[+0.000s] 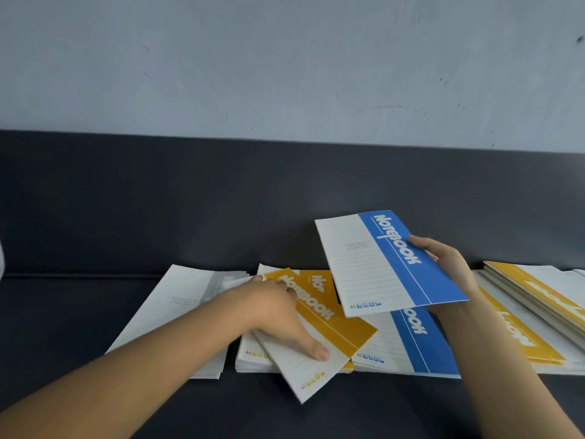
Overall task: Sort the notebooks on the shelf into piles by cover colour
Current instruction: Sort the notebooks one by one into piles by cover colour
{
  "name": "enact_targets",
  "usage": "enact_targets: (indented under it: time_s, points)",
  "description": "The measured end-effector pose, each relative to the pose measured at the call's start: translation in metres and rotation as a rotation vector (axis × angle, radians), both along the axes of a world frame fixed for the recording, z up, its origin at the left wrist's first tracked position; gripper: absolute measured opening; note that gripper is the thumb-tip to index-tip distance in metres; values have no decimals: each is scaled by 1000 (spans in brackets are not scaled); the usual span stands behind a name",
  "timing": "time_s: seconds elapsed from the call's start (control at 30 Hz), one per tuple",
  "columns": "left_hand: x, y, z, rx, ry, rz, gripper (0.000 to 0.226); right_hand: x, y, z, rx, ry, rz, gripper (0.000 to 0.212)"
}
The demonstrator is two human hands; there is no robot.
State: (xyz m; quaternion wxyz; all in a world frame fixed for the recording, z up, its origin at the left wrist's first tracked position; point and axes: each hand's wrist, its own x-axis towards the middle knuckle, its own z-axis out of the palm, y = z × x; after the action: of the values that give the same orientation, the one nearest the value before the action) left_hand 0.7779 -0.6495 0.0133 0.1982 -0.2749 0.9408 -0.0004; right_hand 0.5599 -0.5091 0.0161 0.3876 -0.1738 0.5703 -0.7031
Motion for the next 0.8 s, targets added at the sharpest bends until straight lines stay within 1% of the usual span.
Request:
enact_targets:
  time_s: [0.03, 0.07, 0.1, 0.13, 0.2, 0.33, 0.47, 0.63, 0.73, 0.8]
  points:
    - [1, -6, 1, 53, 16, -20, 119, 2, -1, 0, -5, -103, -11, 46]
    - [2, -12, 2, 125, 31, -40, 119, 5, -1, 0, 1, -121, 45, 35]
    - [1, -19, 1, 200, 38, -67, 119, 9, 0, -1, -4, -121, 57, 31]
    - [1, -25, 1, 258, 37, -102, 120, 13, 0, 0, -3, -121, 67, 30]
    - [-1, -36, 0, 298, 42, -162, 121, 20, 1, 5, 4, -124, 49, 29]
    - [1, -35, -2, 213, 108, -173, 123, 22, -1, 7, 40, -134, 64, 30]
    - [6, -15, -18, 170, -29, -284, 135, 18, -3, 5, 22, -130, 34, 30]
    - [2, -32, -17, 180, 39, -237, 132, 15, -5, 3, 68, -88, 77, 33]
    - [1, -33, -12, 192, 11, -217, 137, 20, -1, 9, 75, -15, 113, 24]
    - [1, -30, -5, 167, -24, -200, 136, 19, 4, 13, 41, 75, 53, 23]
